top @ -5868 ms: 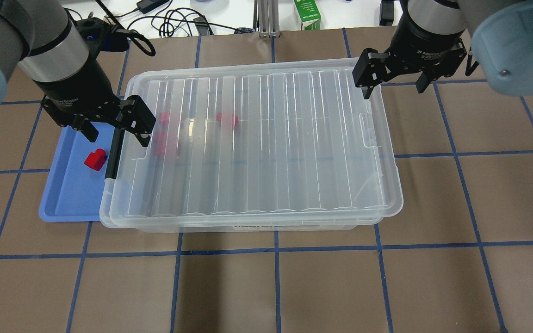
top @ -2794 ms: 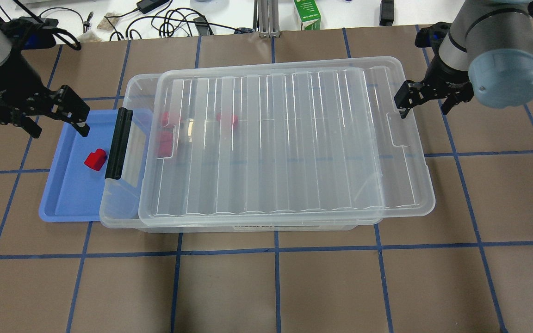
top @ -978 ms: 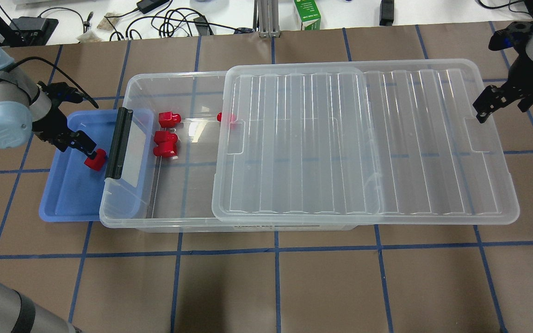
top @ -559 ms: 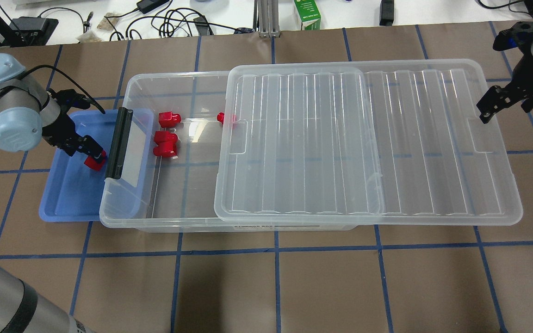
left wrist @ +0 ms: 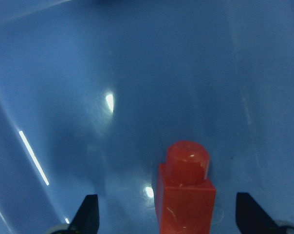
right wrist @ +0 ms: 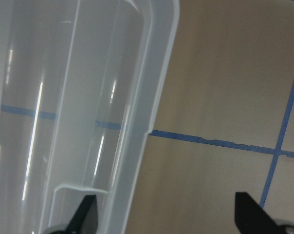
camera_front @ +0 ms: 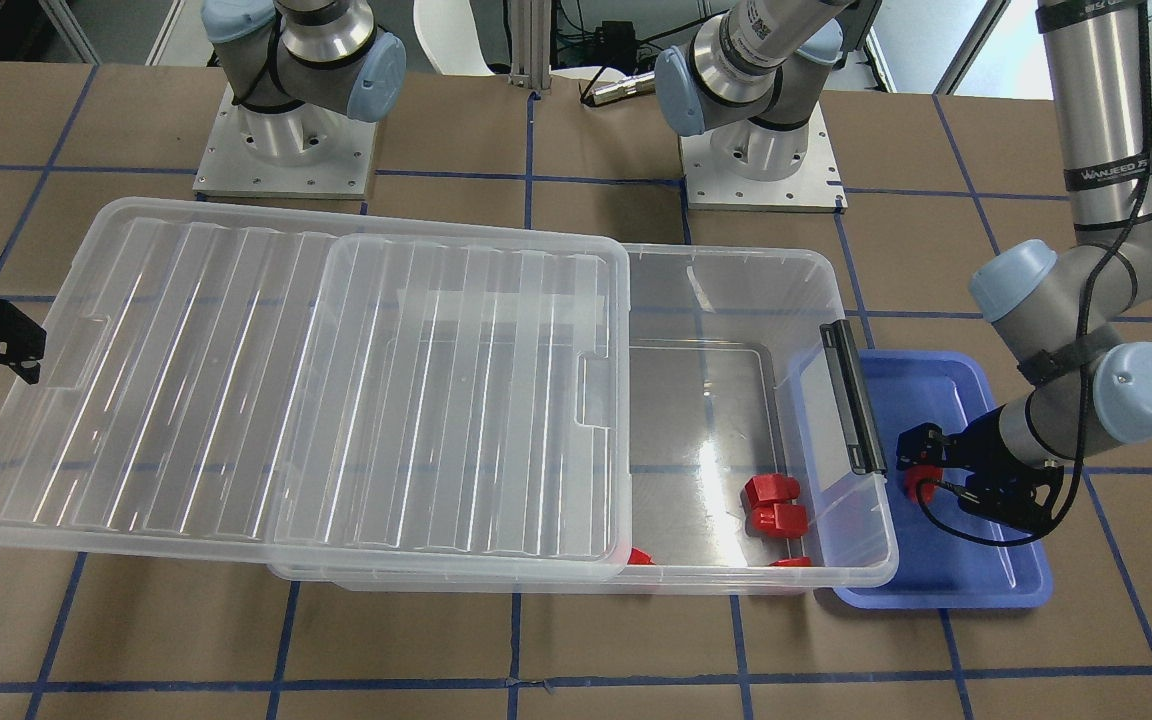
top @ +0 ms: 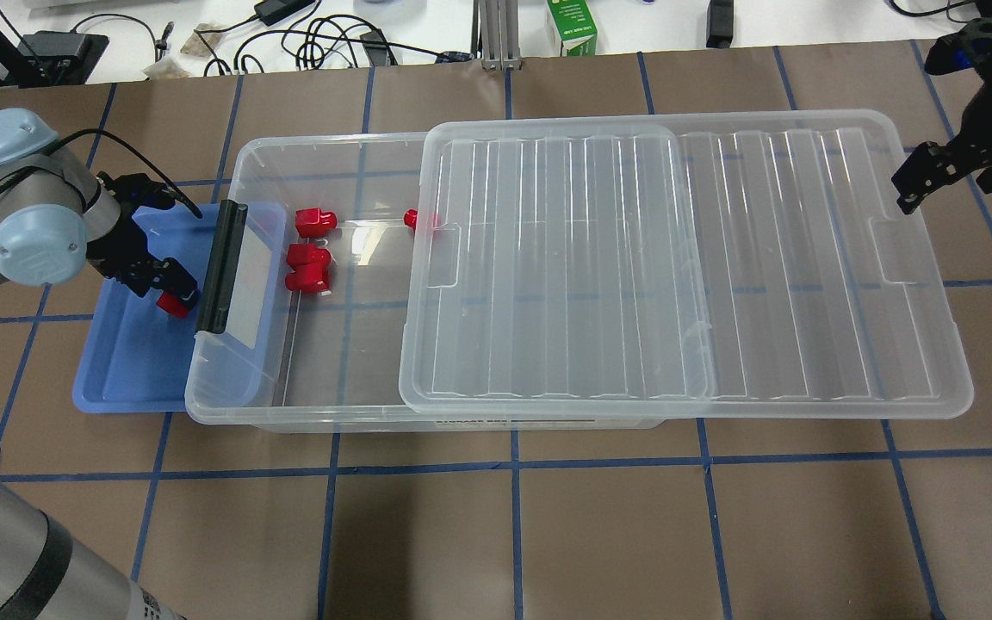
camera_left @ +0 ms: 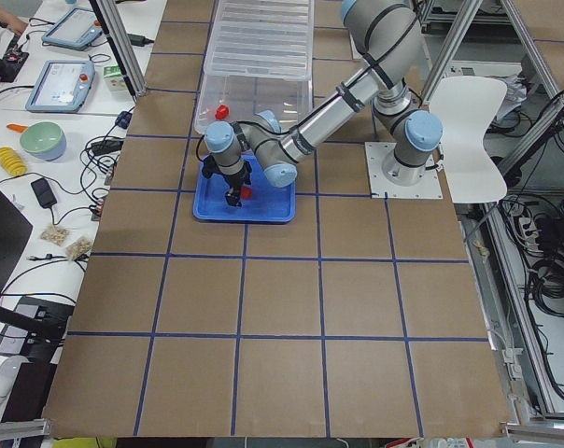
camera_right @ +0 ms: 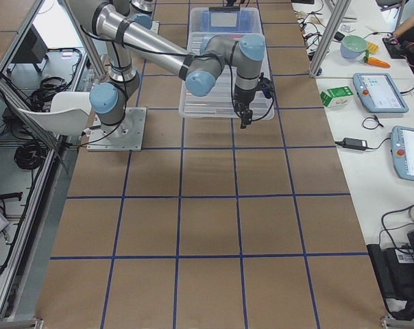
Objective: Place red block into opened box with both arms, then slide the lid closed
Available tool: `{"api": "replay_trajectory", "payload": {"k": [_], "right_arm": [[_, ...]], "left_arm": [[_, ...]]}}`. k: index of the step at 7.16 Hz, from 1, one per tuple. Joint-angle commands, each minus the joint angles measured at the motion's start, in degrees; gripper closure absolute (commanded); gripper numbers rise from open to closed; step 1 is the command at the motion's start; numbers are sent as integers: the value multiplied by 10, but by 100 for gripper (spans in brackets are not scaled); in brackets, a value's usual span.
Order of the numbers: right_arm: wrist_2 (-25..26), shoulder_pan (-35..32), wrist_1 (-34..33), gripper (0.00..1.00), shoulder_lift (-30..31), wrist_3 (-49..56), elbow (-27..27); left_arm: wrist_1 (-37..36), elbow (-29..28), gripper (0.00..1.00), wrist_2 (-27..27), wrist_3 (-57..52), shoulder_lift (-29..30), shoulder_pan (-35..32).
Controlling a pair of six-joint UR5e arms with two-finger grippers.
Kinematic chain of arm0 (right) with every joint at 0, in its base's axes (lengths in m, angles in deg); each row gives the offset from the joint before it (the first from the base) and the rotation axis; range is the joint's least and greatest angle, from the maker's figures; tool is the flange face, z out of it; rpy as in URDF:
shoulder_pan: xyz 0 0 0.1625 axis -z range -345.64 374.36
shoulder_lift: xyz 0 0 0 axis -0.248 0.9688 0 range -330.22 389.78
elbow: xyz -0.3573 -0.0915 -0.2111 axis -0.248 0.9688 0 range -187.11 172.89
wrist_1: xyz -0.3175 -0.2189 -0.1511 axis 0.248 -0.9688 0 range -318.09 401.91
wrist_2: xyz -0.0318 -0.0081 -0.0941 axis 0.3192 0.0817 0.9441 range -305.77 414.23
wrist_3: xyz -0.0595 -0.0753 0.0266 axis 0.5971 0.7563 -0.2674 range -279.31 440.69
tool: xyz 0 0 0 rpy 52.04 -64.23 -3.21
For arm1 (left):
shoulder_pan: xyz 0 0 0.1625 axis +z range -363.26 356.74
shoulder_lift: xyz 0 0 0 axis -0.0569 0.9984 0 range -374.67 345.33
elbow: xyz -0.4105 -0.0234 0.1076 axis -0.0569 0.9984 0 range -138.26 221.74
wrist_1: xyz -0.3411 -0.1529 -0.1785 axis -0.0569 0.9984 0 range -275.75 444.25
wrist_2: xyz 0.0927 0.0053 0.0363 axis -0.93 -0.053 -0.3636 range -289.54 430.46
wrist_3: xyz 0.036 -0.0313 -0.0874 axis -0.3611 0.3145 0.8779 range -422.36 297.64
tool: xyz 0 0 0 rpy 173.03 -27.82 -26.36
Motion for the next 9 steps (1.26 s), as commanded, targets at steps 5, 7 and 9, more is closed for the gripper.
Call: {"api": "replay_trajectory", "payload": {"k": [5, 7, 9], "right_arm": [[-8, -1, 201, 0, 89, -34, 108], [-18, -24, 208, 0, 90, -89, 113], [-19, -121, 204, 0, 84, -235, 125]], "left_arm": [[2, -20, 100, -3, 8, -16, -10], [57, -76, 100, -2, 10, -54, -11], [156, -144, 100, 9, 12, -100, -13]]}}
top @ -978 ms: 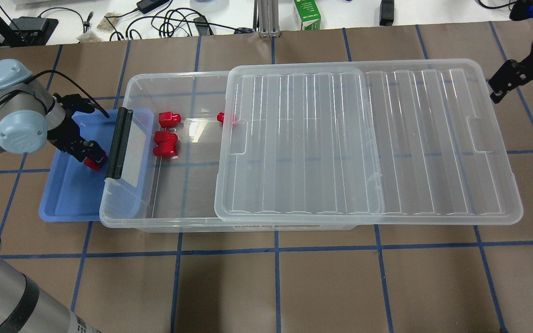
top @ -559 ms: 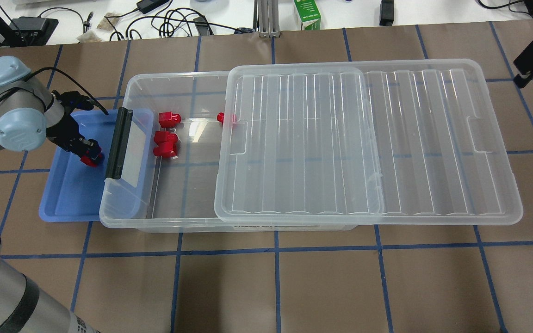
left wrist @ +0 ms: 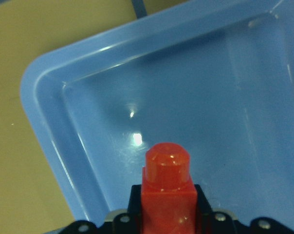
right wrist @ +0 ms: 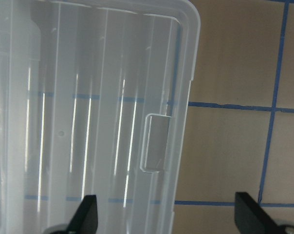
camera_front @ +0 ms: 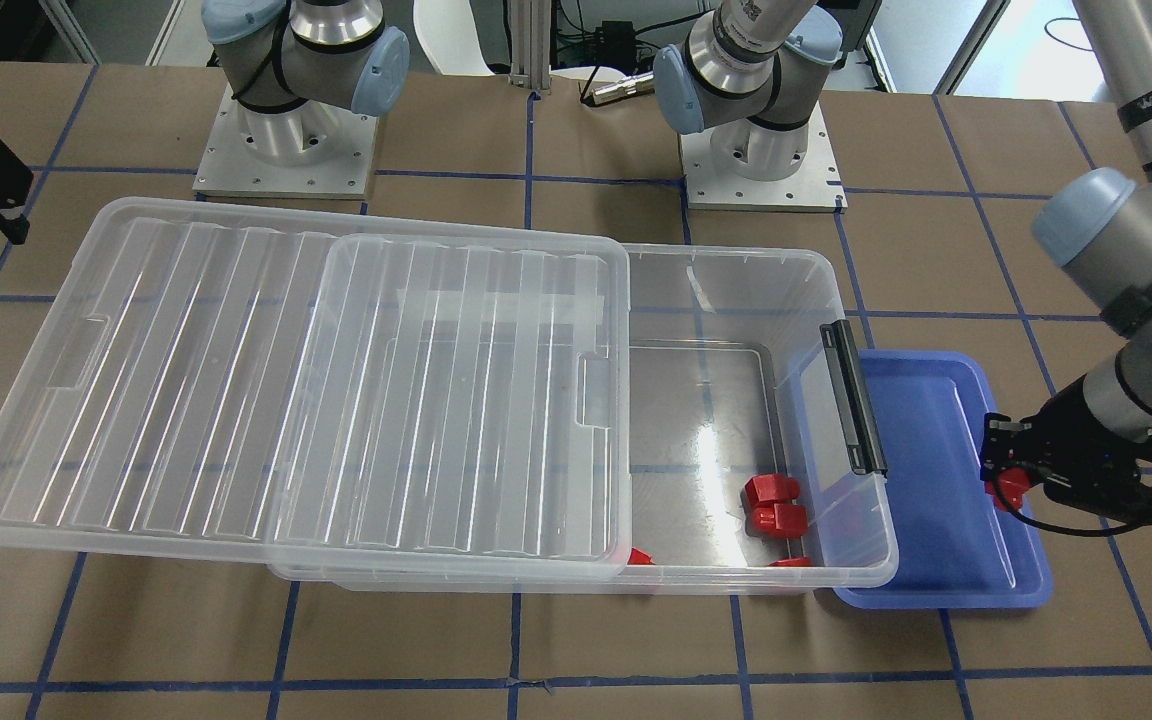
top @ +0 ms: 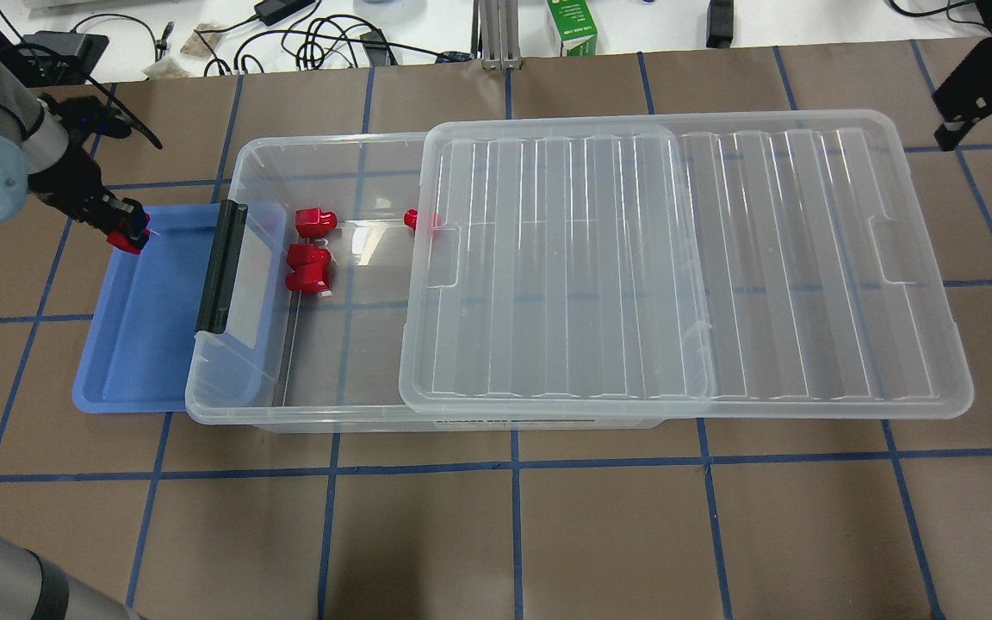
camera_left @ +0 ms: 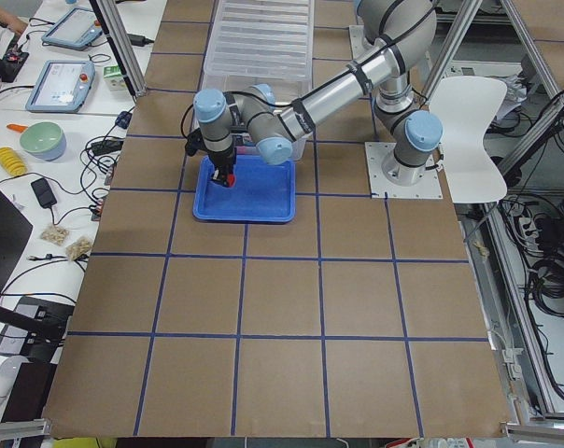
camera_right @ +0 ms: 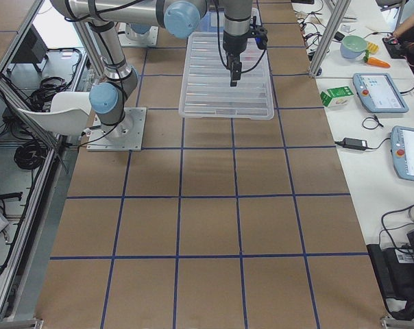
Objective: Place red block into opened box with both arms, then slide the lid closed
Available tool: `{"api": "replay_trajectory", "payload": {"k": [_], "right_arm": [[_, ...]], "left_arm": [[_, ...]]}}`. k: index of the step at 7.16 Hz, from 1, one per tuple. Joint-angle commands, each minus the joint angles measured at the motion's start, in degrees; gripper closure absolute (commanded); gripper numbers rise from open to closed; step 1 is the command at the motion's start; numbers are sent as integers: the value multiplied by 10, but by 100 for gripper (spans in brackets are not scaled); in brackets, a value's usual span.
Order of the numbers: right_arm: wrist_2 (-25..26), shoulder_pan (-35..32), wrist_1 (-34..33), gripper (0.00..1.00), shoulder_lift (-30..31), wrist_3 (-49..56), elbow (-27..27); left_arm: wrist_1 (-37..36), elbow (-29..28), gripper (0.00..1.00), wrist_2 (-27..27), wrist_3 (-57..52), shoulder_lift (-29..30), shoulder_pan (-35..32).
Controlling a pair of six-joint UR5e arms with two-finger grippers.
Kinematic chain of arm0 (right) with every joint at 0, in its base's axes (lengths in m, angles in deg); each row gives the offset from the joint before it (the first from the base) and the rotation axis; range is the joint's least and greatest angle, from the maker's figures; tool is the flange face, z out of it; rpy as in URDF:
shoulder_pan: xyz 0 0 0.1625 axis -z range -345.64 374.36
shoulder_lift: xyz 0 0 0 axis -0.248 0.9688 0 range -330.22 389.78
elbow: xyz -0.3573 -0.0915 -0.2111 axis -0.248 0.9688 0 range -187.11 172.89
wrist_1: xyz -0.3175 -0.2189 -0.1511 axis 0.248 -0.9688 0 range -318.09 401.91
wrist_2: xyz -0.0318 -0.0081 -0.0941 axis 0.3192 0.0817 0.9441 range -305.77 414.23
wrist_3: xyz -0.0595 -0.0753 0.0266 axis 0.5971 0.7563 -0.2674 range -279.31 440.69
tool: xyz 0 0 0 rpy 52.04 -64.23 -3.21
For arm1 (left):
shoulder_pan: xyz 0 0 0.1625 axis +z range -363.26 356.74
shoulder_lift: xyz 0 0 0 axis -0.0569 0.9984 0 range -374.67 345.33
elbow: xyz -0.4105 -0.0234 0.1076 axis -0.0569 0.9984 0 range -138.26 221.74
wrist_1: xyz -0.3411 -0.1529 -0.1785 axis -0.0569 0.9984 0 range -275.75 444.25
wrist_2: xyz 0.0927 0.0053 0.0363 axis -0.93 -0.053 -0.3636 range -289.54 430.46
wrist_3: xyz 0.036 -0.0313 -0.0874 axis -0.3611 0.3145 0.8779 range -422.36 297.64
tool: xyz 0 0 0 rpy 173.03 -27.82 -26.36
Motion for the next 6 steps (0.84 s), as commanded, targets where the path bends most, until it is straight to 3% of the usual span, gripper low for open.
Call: {"api": "replay_trajectory", "payload": {"k": [1, 3, 6], "right_arm": [[0, -98, -5, 0, -13, -160, 9], [0, -143, -12, 0, -24, -249, 10], [-31, -145, -24, 0, -34, -215, 6]], "left_arm": [[114, -74, 100, 24, 31, -45, -16], [169, -105, 100, 26, 134, -74, -79], [172, -67, 100, 35, 323, -84, -180]]}}
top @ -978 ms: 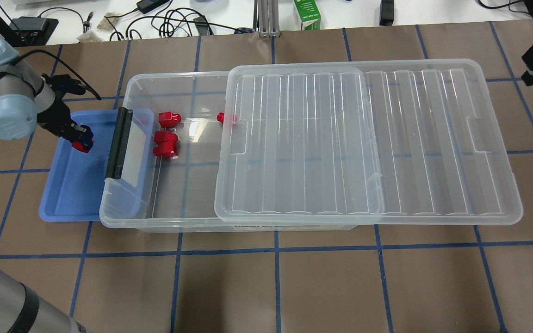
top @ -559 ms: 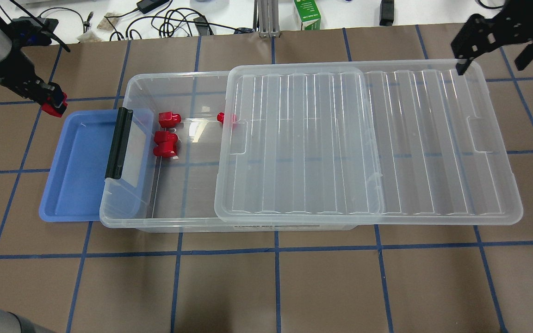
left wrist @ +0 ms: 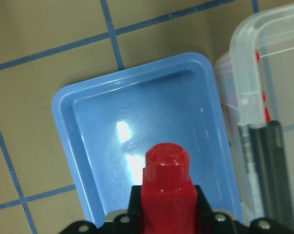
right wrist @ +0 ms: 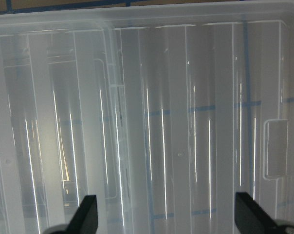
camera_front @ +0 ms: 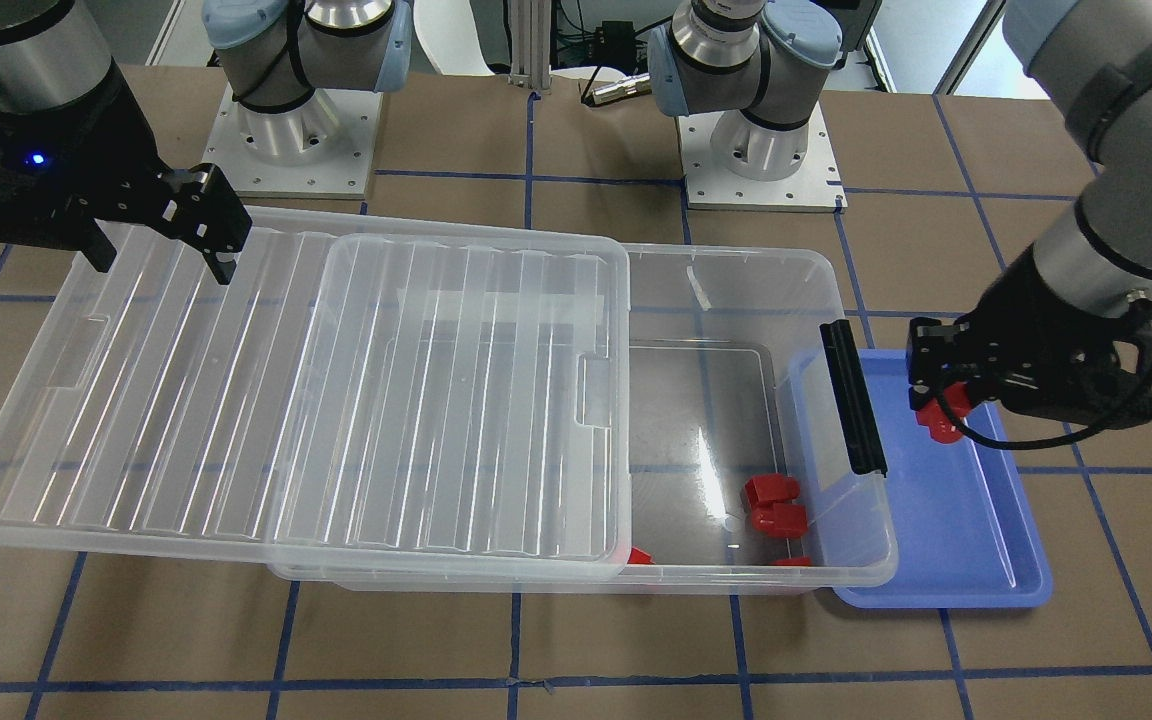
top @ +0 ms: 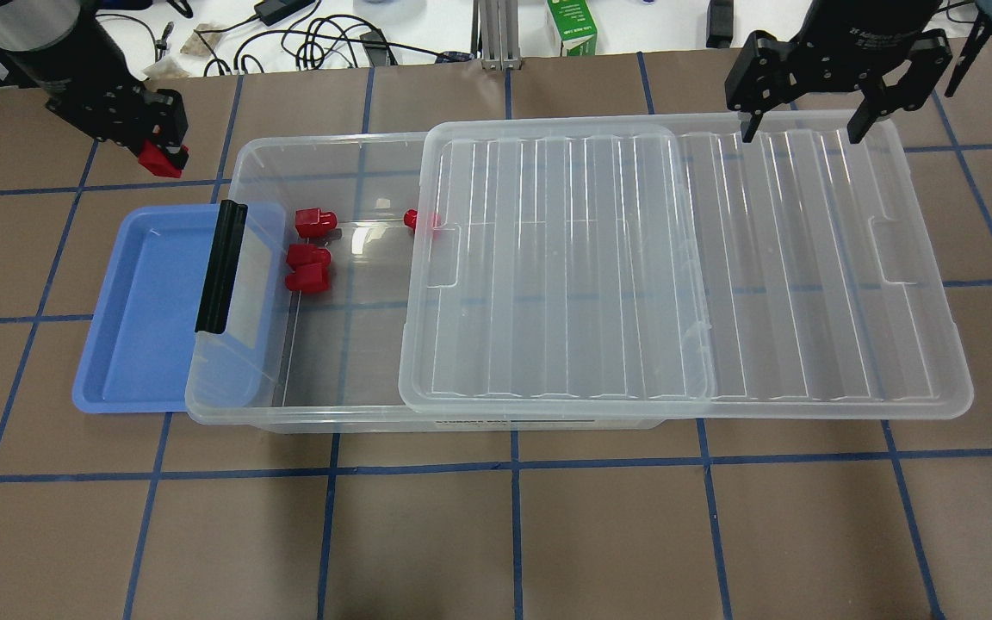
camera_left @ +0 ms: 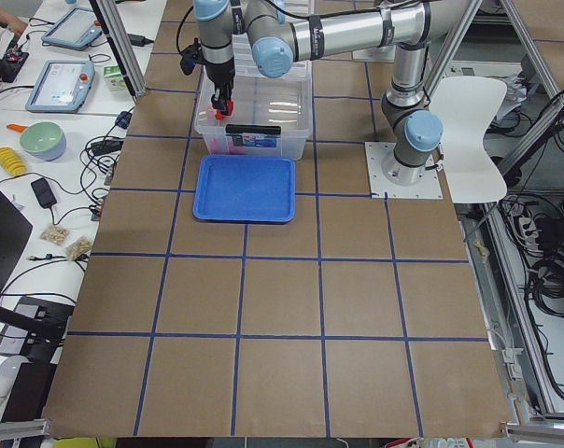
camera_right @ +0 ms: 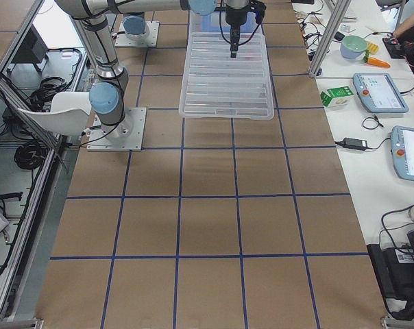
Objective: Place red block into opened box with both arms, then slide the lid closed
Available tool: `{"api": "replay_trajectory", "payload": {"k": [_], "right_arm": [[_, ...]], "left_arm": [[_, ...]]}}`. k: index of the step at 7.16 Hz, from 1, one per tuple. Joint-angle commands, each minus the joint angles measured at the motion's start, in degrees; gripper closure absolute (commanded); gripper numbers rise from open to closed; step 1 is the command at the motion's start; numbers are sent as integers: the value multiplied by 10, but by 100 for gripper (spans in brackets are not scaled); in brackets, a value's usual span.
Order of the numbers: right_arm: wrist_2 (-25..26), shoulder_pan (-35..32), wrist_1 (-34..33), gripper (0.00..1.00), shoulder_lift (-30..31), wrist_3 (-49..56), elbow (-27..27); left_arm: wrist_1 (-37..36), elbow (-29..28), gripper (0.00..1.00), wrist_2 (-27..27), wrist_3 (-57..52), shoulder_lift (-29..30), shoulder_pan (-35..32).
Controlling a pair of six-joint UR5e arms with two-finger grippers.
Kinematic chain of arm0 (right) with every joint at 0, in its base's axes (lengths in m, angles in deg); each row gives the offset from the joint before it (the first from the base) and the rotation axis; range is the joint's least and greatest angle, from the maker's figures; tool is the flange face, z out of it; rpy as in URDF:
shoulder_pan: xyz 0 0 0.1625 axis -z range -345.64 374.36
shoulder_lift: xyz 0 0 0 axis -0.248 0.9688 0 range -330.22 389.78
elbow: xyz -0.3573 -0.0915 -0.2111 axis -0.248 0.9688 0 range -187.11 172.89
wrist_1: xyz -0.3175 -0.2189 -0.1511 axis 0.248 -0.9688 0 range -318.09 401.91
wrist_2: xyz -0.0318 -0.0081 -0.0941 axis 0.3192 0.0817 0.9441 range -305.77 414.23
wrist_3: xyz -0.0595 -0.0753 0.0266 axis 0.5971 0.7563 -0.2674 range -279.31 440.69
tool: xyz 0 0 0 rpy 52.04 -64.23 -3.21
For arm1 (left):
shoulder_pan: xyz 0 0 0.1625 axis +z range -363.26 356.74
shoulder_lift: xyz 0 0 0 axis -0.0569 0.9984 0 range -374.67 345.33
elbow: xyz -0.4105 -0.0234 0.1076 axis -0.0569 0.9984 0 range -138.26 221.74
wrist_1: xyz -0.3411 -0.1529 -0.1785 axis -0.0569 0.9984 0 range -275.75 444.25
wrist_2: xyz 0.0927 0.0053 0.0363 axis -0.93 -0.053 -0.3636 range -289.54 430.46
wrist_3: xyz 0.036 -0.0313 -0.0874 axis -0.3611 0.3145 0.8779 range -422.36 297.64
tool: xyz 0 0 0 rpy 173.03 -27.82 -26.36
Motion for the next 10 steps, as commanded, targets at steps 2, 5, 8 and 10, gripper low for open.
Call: {"api": "replay_trajectory", "payload": {"k": [2, 5, 8, 10], "right_arm": [[-10, -1, -2, 0, -3, 12, -2], [-8, 0, -1, 0, -3, 12, -1], [-3, 0, 0, 0, -3, 12, 0], [-3, 0, 0, 0, -3, 12, 2]], "left_arm": [[-30, 79, 100, 7, 155, 7, -81], [-153, 174, 100, 8, 168, 19, -100], [-182, 204, 100, 9, 167, 49, -101], [-192, 206, 100, 10, 165, 71, -101]]}}
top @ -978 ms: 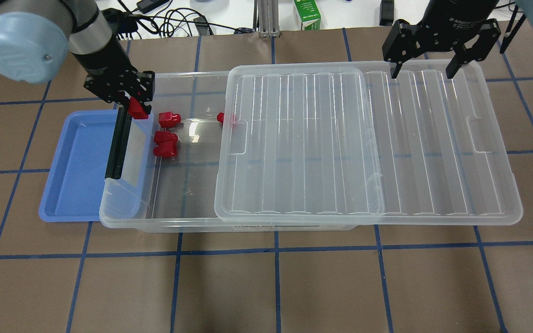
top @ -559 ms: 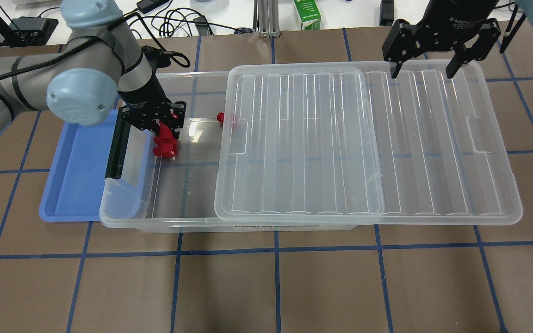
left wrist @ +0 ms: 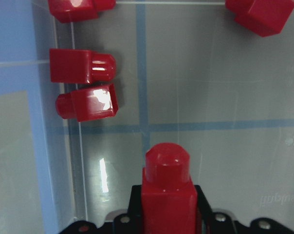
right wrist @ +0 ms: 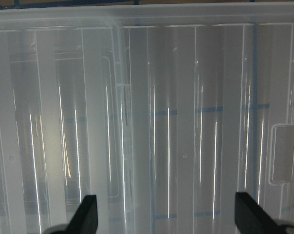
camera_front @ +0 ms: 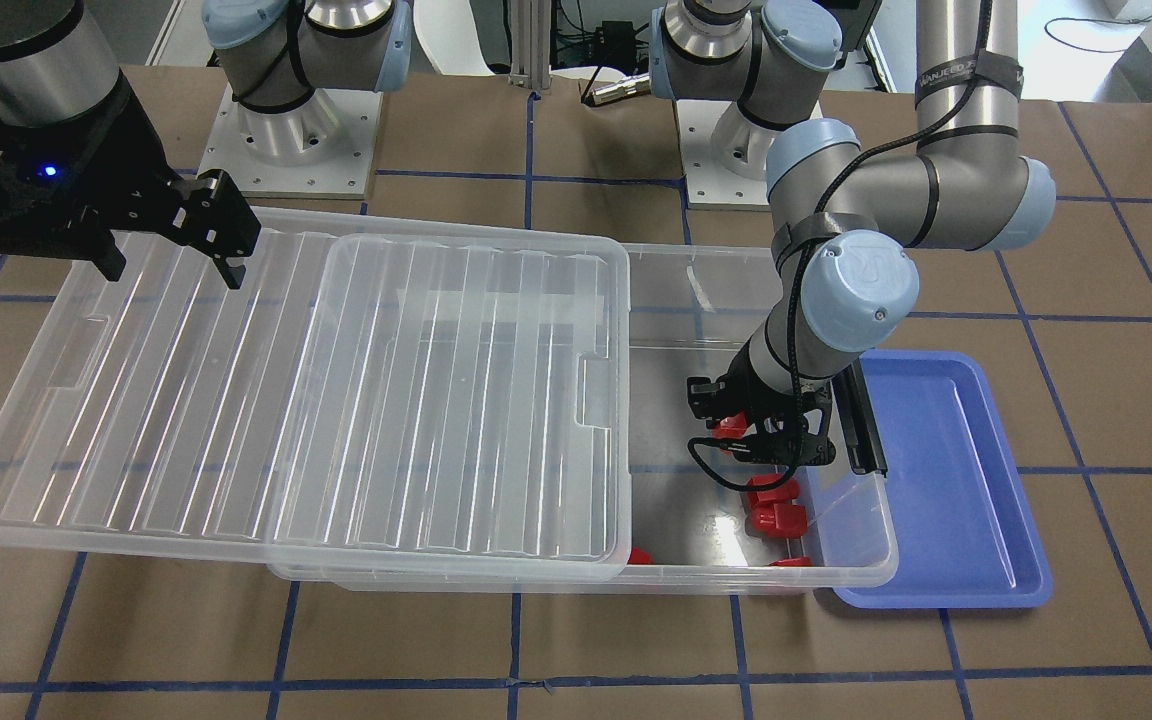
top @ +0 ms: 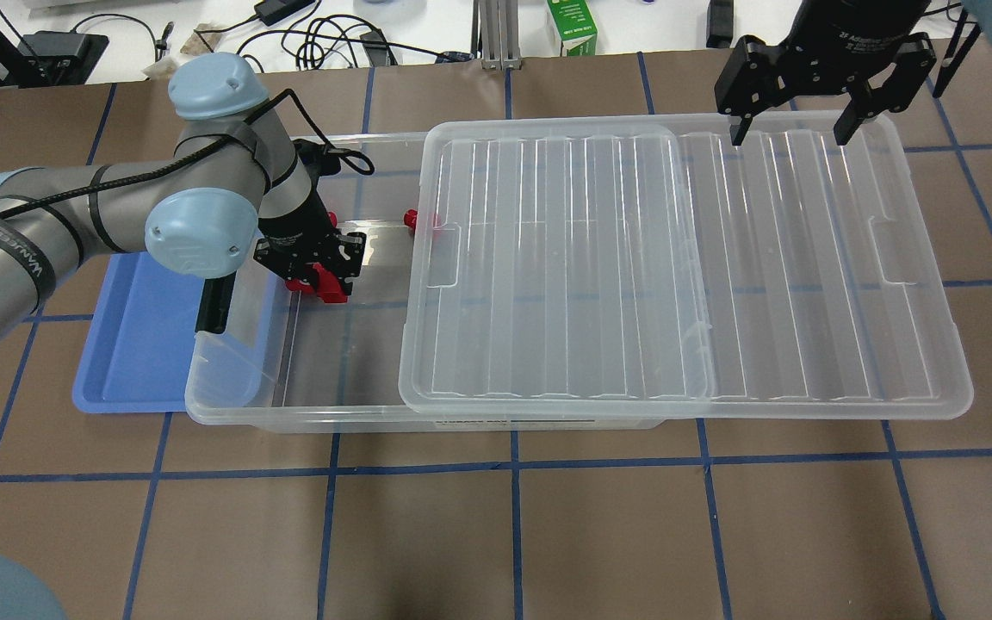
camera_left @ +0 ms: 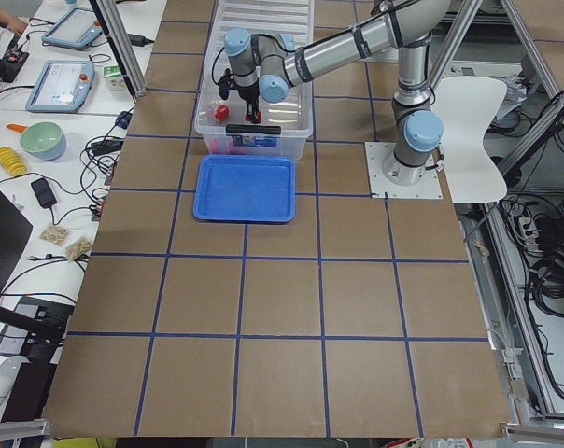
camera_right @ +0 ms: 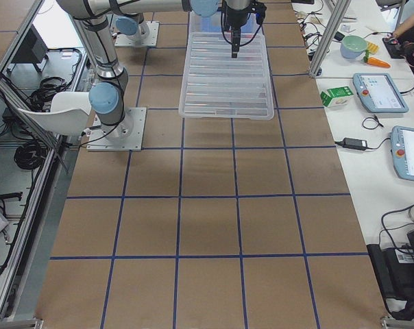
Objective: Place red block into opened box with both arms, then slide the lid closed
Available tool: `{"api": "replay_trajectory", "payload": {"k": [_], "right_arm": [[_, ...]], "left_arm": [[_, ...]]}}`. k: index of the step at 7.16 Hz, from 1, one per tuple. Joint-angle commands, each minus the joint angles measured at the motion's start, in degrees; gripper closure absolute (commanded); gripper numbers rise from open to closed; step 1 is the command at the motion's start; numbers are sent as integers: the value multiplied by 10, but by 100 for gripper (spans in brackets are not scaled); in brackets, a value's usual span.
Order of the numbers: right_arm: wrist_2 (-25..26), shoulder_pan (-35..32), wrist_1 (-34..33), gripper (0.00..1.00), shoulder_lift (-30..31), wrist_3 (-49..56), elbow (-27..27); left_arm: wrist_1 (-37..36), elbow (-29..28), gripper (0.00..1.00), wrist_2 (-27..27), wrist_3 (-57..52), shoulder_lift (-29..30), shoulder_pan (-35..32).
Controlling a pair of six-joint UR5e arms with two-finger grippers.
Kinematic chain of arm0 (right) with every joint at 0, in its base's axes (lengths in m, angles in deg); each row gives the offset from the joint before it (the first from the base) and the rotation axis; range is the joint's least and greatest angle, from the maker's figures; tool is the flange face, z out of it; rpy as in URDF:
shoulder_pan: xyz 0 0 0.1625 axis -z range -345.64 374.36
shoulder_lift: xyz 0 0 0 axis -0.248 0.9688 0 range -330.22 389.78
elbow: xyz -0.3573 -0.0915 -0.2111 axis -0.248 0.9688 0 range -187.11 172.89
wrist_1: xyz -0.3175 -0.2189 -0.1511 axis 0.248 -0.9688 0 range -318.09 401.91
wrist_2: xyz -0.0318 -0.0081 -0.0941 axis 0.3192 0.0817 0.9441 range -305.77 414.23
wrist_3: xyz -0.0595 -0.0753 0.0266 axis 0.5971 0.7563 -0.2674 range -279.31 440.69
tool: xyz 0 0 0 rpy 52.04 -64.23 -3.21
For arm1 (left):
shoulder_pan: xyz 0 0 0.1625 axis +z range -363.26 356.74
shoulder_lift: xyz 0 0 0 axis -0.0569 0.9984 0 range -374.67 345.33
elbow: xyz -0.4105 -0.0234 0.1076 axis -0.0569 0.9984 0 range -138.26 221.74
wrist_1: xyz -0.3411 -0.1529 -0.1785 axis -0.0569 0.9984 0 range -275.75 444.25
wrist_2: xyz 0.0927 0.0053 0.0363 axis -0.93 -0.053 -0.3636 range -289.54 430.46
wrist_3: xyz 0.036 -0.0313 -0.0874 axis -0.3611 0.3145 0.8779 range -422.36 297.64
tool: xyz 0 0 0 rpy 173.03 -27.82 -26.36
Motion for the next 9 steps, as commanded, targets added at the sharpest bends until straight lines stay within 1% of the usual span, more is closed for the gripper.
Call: {"api": "replay_trajectory", "payload": {"k": [1, 6, 7, 8, 9], "right_arm": [[0, 0, 0, 0, 0, 0, 0], [0, 0, 0, 0, 2, 0, -1], [-1, 0, 0, 0, 1, 0, -2], [0, 0, 0, 0, 1, 0, -2], [0, 0, 0, 0, 1, 0, -2]], "left_arm": [[-7, 2, 100, 0, -3, 21, 0], [-28, 3, 100, 0, -5, 64, -2], [-28, 3, 78, 0, -4, 67, -2], [-28, 3, 14, 0, -5, 67, -2], [-28, 3, 2, -1, -8, 67, 0]]}}
